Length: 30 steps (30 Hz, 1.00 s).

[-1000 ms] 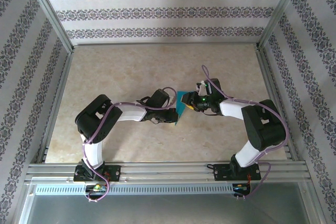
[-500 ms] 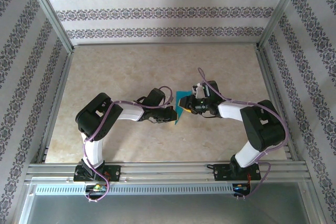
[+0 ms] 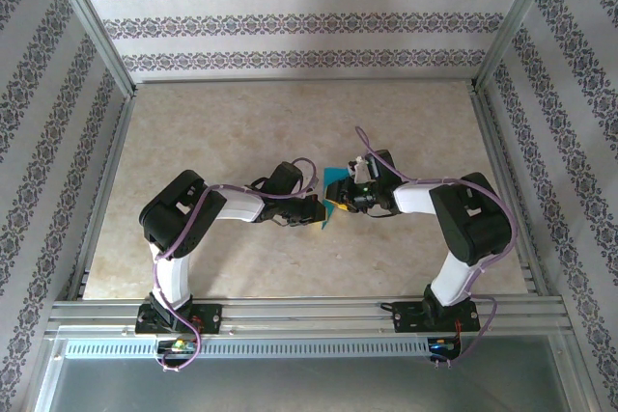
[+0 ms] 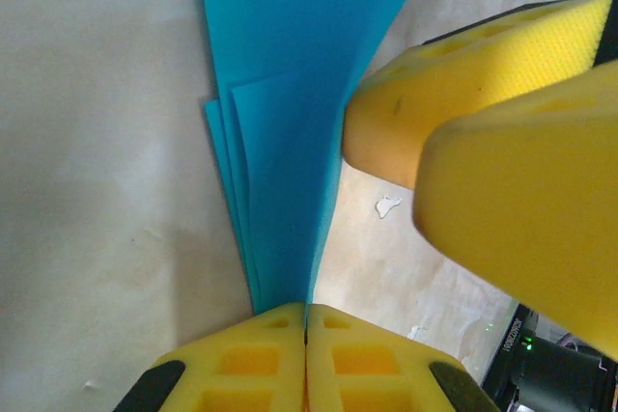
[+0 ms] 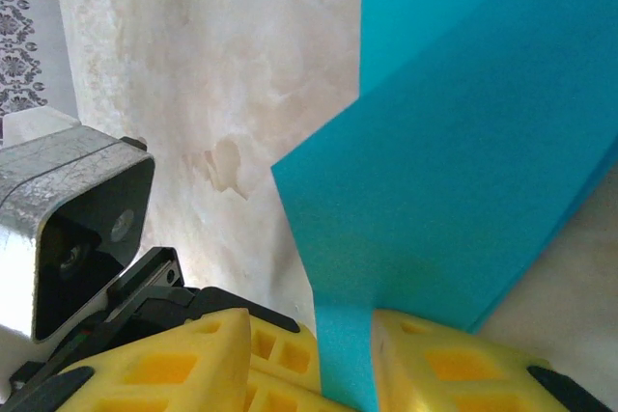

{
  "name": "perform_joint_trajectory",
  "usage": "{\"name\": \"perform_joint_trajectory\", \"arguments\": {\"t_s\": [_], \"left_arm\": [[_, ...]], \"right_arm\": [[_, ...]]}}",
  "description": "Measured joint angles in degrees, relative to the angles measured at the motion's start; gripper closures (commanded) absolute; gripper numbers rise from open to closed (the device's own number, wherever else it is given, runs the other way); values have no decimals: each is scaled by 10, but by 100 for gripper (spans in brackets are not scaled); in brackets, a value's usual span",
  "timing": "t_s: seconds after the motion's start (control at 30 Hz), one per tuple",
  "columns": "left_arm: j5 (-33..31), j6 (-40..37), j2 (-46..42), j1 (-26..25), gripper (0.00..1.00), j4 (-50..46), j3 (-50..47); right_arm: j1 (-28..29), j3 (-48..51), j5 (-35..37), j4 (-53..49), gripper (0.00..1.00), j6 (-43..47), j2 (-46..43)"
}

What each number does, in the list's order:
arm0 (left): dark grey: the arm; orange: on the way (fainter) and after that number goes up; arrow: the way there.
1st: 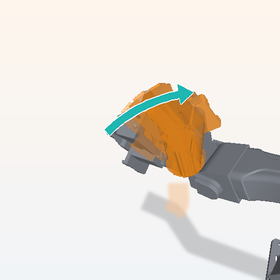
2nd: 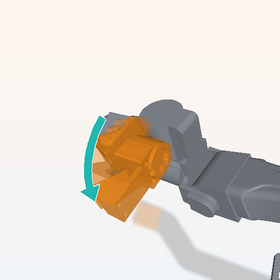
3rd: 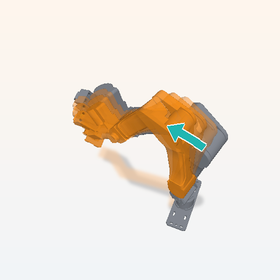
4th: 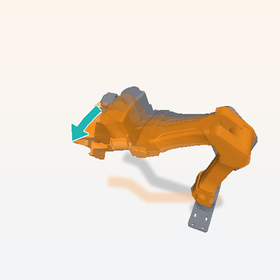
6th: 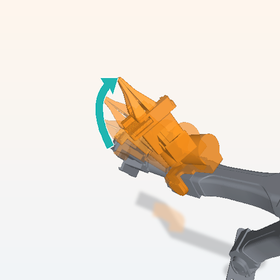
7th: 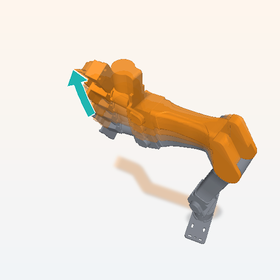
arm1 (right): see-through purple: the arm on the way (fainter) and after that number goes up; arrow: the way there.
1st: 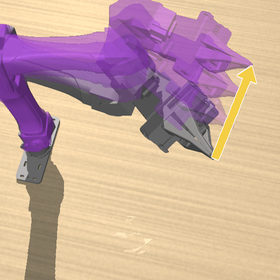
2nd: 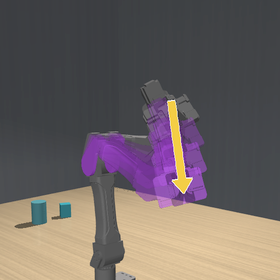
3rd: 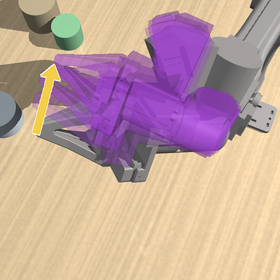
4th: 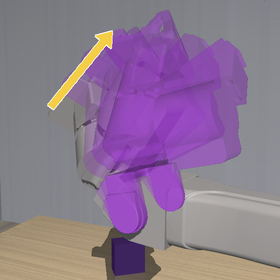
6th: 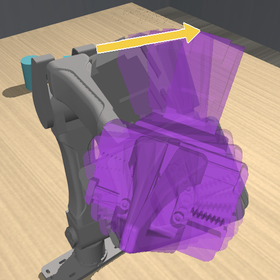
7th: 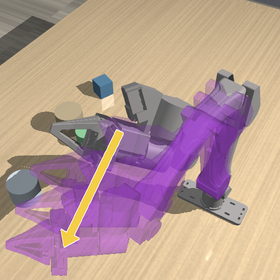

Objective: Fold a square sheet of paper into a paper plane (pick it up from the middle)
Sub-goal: Fold the wing for the fifth time at the center of the table.

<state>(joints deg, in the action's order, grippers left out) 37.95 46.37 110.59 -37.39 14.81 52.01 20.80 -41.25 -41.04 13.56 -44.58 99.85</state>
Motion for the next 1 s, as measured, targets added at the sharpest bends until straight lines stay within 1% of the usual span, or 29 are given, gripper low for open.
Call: {"name": "perform_joint_trajectory", "arguments": {"t_s": [0.4,0.57,0.73,1.0], "left_arm": [[4,-19,6,-1,89,-50,28],[-5,-26,6,-5,88,-71,37],[-12,-26,2,-8,85,-76,39],[-33,-20,-13,-16,83,-76,28]], "right_arm": [[0,-2,10,-8,62,0,12],[0,-7,13,-21,63,2,12],[0,-12,16,-29,63,2,15],[0,-18,16,-39,63,2,19]]}}
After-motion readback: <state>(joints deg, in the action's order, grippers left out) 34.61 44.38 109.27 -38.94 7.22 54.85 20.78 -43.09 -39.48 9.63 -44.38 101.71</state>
